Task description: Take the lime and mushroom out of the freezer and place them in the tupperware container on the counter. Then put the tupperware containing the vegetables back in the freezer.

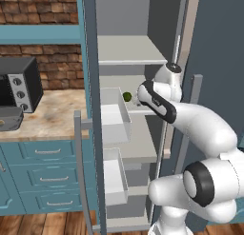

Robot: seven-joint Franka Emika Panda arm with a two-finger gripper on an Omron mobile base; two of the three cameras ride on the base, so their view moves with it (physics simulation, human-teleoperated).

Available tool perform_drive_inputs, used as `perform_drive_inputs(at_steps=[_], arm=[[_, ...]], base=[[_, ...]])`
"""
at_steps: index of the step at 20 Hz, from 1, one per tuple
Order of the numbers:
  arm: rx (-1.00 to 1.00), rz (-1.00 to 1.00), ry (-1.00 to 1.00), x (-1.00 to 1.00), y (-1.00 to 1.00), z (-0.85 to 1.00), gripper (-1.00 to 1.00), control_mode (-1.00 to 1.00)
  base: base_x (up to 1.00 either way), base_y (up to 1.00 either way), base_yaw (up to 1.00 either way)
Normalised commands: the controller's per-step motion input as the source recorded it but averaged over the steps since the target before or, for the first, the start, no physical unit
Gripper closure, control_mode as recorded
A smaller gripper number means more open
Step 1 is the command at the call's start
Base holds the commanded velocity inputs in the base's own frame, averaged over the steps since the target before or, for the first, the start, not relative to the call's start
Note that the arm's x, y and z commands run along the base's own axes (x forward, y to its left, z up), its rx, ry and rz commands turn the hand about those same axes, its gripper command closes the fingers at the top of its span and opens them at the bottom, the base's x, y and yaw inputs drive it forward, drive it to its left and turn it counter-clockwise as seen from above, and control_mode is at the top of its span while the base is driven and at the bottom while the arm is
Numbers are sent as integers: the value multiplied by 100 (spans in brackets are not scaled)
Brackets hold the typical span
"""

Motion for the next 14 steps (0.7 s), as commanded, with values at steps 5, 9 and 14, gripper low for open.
perform_drive_inputs(at_steps=[5, 9, 14], arm=[[-2, 0, 0, 30, 6, -17, -100, -100], [-2, 0, 0, 22, 15, -26, -100, -100], [0, -1, 0, 27, 10, -2, -100, -100]], base=[[0, 0, 0], [0, 0, 0], [0, 0, 0]])
